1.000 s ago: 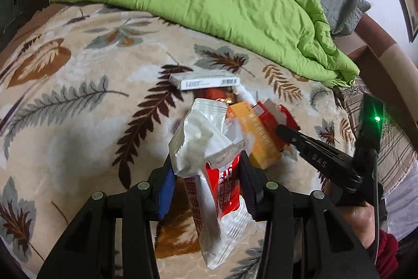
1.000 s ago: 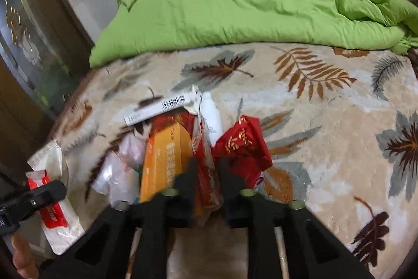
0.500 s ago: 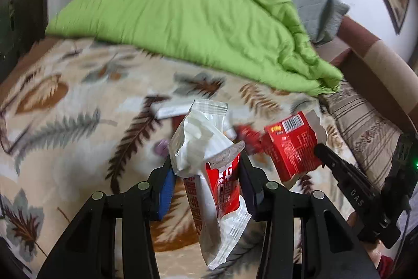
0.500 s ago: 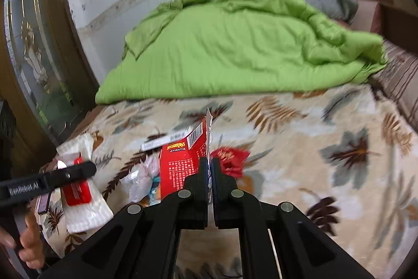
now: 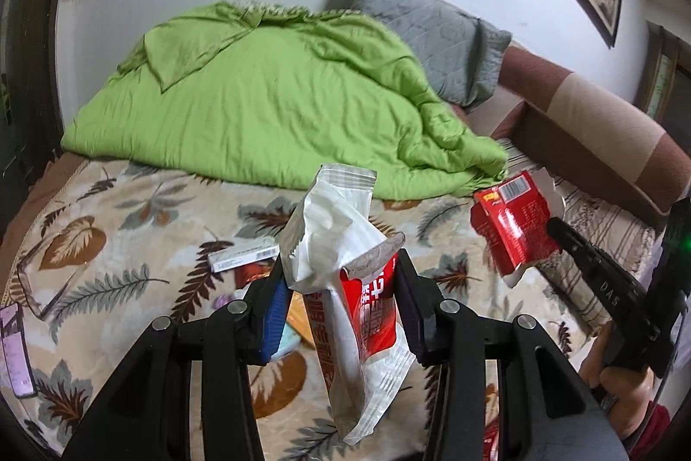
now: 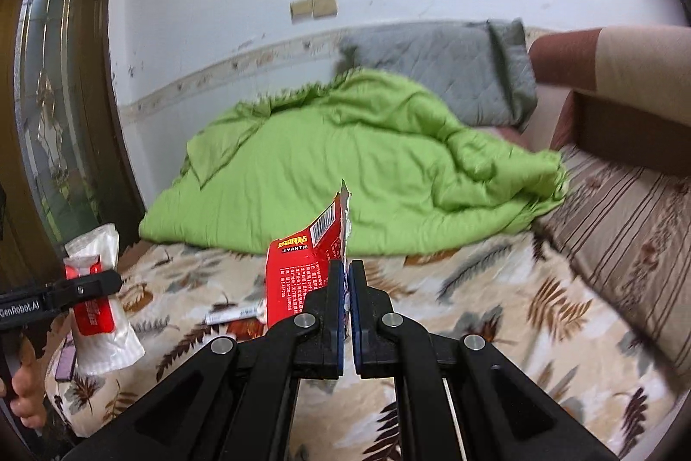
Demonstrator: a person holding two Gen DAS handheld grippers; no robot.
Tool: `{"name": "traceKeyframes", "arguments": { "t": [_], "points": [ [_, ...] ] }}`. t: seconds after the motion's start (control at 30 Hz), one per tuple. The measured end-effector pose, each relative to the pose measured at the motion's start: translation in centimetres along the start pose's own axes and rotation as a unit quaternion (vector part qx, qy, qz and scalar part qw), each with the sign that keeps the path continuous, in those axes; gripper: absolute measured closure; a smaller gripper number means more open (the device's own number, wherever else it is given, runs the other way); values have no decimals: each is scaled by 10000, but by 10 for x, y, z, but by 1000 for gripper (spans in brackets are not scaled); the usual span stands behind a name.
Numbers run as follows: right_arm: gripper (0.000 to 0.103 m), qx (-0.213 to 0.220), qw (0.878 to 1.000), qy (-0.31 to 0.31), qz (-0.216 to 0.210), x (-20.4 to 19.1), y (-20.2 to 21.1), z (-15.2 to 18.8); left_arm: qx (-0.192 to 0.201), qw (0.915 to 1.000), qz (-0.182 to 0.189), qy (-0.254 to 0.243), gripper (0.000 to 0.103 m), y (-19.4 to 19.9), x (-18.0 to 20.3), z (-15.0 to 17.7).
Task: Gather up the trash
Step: 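Lift the red carton with the right tool while the left tool holds the packet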
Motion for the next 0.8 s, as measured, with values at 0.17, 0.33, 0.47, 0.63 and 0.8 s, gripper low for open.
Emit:
{"name": "traceKeyframes", "arguments": {
  "t": [0.17,0.33,0.47,0.63,0.8],
  "points": [
    [100,264,9994,-154,-158,2,38,-17,141,9999,56,-26,59,30,9,-1],
    [100,430,9975,-272,-493,-12,77,-12,293,9995,71,-20,59,66,7,10],
    [100,481,9949,-340,-817,-31,108,6,280,9996,73,29,59,86,-1,30],
    [100,294,9938,-320,-1019,-52,123,40,168,9999,8,26,59,92,-8,65],
    [100,-162,9934,-436,-1053,-59,112,77,-114,9998,-87,165,59,76,-22,100]
  ]
}}
Point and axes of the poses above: each gripper's, at about its wrist camera, not at the fingertips, and y roughly against the way its jaws point, x to its right, z to its underside, the point moved 1 cm from there along -y, roughly the way its jaws point, and after that the axes turned 3 degrees about z, right-handed, at the moved point
